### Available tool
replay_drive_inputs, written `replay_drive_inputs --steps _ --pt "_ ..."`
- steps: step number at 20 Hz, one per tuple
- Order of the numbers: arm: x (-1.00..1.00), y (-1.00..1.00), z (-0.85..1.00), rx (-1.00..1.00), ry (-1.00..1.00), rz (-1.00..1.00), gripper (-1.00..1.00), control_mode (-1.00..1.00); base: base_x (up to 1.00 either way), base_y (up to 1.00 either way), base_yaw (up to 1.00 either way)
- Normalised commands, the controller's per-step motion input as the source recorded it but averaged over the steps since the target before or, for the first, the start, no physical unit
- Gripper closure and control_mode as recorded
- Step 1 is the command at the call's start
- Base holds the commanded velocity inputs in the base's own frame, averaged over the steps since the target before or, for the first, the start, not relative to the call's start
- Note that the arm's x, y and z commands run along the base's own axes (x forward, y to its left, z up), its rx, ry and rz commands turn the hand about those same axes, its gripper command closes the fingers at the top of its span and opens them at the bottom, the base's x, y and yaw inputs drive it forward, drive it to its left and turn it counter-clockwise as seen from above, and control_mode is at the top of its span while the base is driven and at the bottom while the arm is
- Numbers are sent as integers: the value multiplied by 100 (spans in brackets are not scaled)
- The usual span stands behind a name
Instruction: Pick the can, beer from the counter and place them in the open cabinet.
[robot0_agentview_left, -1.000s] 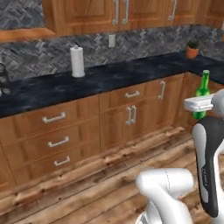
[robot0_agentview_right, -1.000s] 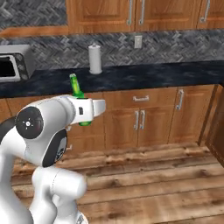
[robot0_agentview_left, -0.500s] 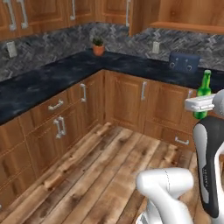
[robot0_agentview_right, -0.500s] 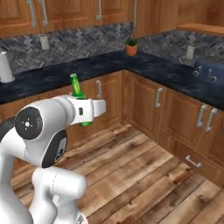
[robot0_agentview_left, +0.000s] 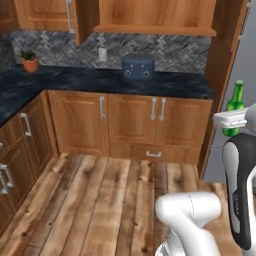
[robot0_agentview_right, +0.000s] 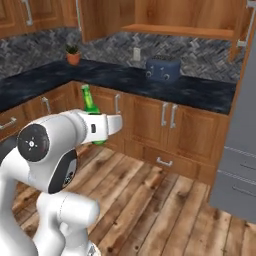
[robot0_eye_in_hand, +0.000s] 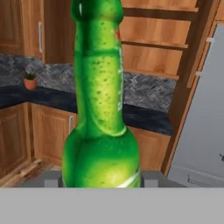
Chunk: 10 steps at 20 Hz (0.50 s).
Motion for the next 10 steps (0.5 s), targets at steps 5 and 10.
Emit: replay_drive_inputs --steps 5,10 --pt "0 0 0 0 0 0 100 100 45 93 -37" --pt "0 0 0 0 0 0 100 100 66 82 -37"
